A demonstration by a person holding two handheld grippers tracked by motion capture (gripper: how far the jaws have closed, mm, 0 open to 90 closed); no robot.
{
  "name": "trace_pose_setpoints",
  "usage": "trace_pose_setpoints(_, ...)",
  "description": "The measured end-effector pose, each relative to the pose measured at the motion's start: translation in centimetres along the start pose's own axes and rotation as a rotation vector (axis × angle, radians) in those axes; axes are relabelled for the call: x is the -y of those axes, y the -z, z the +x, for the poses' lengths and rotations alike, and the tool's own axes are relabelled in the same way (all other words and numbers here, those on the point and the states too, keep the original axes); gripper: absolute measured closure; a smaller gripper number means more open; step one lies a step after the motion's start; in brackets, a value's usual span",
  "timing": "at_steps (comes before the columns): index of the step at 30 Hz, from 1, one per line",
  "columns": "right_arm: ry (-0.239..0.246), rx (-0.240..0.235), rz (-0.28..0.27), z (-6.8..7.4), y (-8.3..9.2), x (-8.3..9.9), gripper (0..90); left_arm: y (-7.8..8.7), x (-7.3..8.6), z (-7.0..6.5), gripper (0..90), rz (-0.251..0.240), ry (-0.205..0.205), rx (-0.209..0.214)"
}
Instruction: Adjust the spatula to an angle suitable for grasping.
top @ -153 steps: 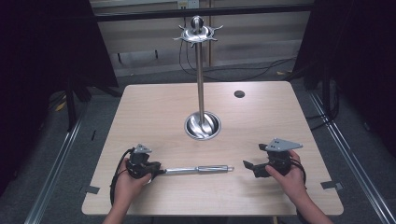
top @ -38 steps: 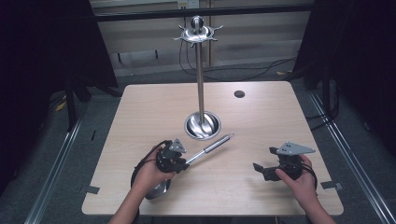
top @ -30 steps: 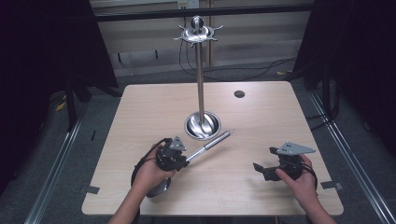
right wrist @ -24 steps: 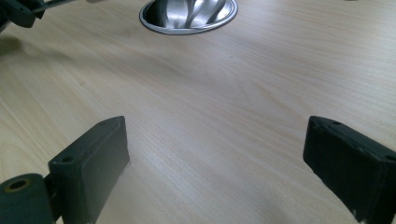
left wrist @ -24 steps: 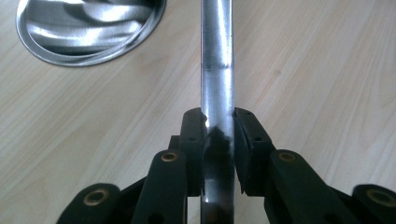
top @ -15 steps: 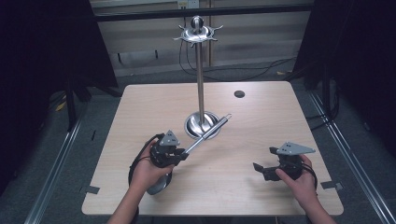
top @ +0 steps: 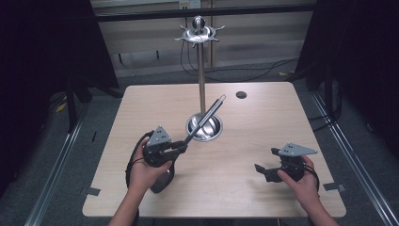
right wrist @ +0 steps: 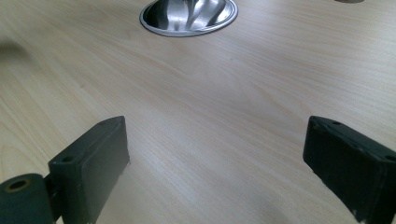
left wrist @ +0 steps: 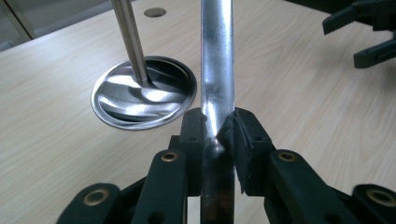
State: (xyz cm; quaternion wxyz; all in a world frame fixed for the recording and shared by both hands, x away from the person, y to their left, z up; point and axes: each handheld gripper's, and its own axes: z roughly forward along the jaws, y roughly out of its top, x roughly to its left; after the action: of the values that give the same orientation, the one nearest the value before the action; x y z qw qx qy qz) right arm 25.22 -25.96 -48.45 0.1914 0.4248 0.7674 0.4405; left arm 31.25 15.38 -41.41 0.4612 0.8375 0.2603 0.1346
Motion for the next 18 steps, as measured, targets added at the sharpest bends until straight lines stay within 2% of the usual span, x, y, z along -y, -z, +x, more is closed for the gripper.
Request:
trace_pose_setpoints(4,0.001,-0.002,0.0,0.0,-0.1,-0.1,6.6,0.5,-0.1,-0.1,75.2,-0.017,-0.002,-0.02)
trace_pose_setpoints(15,-0.005,-0.008,-0.008,0.0,-0.7,-0.4,6.6,1.5,0.0,0.1,75.2,-0.052,0.019,-0.034)
trace_pose_setpoints(18,-0.011,-0.012,-0.009,-0.1,-0.9,-0.6,6.6,1.6,0.0,0.2,75.2,-0.067,0.036,-0.03)
